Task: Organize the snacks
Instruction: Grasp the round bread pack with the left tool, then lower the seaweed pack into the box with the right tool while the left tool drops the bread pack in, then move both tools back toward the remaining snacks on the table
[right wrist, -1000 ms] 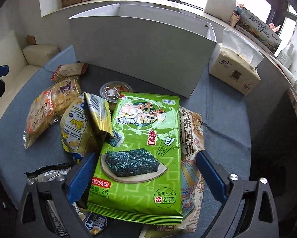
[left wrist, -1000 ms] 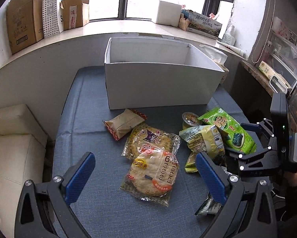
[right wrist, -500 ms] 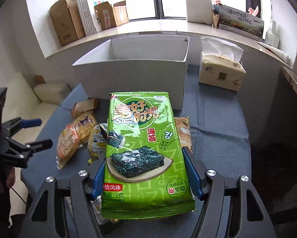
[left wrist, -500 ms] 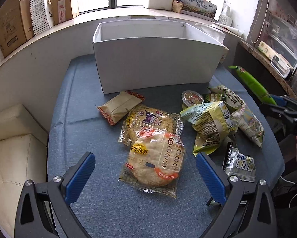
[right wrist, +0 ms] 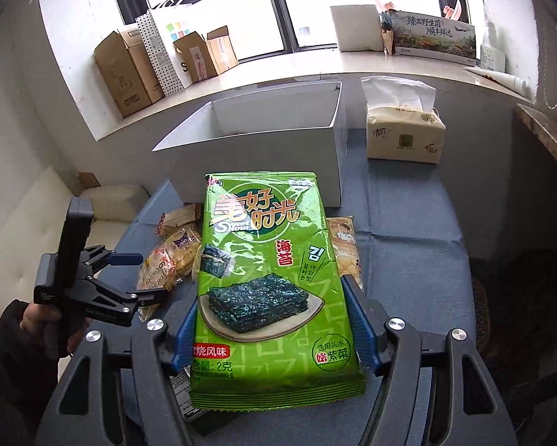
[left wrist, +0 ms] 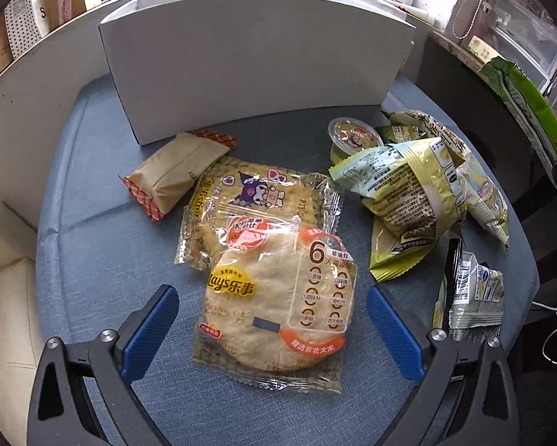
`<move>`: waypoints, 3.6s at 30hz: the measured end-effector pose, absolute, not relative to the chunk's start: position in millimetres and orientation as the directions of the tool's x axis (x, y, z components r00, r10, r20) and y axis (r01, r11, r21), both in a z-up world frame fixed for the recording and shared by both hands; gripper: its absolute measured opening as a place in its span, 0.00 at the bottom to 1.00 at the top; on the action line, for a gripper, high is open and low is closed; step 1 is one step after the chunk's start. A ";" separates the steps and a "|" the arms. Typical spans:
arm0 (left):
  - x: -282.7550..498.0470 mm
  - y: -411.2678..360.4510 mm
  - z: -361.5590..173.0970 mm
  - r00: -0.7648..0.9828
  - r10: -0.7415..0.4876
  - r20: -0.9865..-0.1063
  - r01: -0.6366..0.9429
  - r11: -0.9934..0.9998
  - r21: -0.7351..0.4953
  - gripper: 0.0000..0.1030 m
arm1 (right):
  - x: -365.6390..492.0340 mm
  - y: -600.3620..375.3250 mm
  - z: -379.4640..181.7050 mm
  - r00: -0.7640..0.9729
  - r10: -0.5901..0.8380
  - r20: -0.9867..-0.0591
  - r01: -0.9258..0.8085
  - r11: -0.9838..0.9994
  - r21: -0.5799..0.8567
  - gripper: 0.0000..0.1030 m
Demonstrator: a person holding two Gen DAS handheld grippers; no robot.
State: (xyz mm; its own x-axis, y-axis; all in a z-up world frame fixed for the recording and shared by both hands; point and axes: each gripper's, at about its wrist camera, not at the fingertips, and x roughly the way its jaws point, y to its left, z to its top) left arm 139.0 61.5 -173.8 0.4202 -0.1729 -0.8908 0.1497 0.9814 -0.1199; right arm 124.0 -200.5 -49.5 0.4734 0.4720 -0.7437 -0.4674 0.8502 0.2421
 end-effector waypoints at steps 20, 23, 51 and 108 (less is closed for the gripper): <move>115.3 78.9 -59.6 0.662 -0.150 -0.734 0.098 0.989 -0.114 0.77 | 140.2 -185.2 -29.4 0.486 0.524 -0.699 -0.502 0.822 0.268 0.70; 132.1 74.3 -28.2 0.704 -0.147 -0.695 0.107 0.989 -0.101 0.77 | 159.6 -178.0 -18.1 0.499 0.529 -0.687 -0.492 0.825 0.278 0.70; 342.3 95.9 -48.6 0.657 -0.073 -0.750 -0.021 0.993 -0.115 1.00 | 357.8 -106.3 -21.4 0.535 0.414 -0.736 -0.304 0.908 0.290 0.92; 107.7 103.3 -94.1 0.640 -0.096 -0.763 -0.051 0.985 -0.166 1.00 | 168.2 -201.9 -126.8 0.368 0.336 -0.867 -0.447 0.882 0.152 1.00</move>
